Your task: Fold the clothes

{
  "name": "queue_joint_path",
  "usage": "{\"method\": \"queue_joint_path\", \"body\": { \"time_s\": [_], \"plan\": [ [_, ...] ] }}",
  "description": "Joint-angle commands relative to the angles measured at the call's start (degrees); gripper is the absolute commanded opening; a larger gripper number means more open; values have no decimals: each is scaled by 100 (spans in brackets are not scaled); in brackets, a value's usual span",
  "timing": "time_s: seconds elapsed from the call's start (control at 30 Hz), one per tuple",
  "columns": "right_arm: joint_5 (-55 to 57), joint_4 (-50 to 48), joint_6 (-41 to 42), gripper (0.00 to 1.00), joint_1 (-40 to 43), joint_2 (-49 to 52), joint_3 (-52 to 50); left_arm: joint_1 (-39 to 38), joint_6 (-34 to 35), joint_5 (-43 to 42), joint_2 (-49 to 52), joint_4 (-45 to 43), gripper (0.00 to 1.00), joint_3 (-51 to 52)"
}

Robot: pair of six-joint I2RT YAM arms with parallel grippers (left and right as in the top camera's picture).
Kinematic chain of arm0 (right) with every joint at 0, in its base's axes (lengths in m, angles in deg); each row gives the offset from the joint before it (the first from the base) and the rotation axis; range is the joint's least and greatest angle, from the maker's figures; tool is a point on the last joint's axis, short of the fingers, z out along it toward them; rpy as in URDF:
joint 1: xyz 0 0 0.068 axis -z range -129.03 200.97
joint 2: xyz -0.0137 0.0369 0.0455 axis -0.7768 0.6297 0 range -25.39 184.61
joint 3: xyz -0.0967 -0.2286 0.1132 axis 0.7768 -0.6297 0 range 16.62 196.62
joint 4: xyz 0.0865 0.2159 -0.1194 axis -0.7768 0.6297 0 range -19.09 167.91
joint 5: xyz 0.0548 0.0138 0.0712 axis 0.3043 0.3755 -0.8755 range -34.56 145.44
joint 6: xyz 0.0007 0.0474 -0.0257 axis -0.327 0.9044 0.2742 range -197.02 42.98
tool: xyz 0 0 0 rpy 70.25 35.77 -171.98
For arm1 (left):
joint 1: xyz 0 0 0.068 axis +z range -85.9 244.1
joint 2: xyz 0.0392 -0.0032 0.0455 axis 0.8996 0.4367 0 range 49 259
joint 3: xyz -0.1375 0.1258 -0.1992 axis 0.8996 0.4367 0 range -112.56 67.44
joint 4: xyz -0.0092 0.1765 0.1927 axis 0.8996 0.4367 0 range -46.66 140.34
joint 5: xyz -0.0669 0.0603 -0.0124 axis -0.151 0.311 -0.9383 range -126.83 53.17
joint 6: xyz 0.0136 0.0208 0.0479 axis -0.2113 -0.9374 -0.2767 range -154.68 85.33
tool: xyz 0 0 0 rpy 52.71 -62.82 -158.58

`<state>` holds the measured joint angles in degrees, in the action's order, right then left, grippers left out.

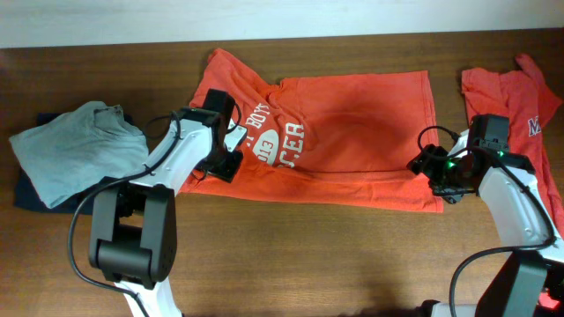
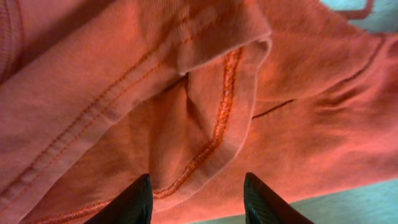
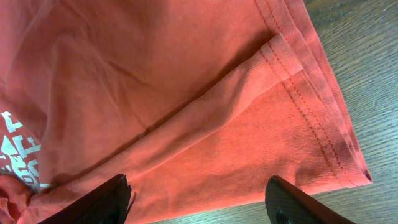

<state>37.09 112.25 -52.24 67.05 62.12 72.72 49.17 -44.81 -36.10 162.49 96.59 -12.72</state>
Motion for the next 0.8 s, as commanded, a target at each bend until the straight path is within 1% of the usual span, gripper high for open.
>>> {"method": "queue_joint_path", "body": {
  "time_s": [0.0, 0.07, 0.1, 0.17, 0.23, 0.27, 0.3, 0.4, 0.53, 0.63, 0.77],
  "plan": [
    [-31, -17, -59, 75, -35, 42, 70, 9, -72, 197, 9, -214, 47, 208],
    [-31, -17, -57, 74, -35, 42, 70, 9, -74, 234, 7, -337, 46, 275],
    [-31, -17, -57, 75, -35, 42, 70, 9, -74, 234, 7, -402, 41, 317],
    [-31, -17, -57, 75, -35, 42, 70, 9, -74, 236, 9, -487, 27, 376],
    [-31, -17, -57, 75, -35, 42, 70, 7, -72, 236, 7, -503, 10, 369],
    [-31, -17, -57, 74, -35, 42, 70, 2, -72, 234, 0, -487, 4, 343],
    [-31, -17, -59, 75, -35, 42, 70, 2, -70, 234, 0, -455, 1, 297],
    [-31, -17, -59, 75, -35, 42, 70, 2, 35, 229, -15, -109, 1, -76],
    [-31, -17, -57, 75, -35, 42, 70, -13, 39, 105, -17, 608, 1, -820],
    [-31, -17, -59, 74, -35, 42, 70, -105, 39, -275, -15, 857, 1, -979],
    [-28, -20, -59, 75, -35, 42, 70, -321, 42, -557, -4, 929, 1, -973]
  ]
}}
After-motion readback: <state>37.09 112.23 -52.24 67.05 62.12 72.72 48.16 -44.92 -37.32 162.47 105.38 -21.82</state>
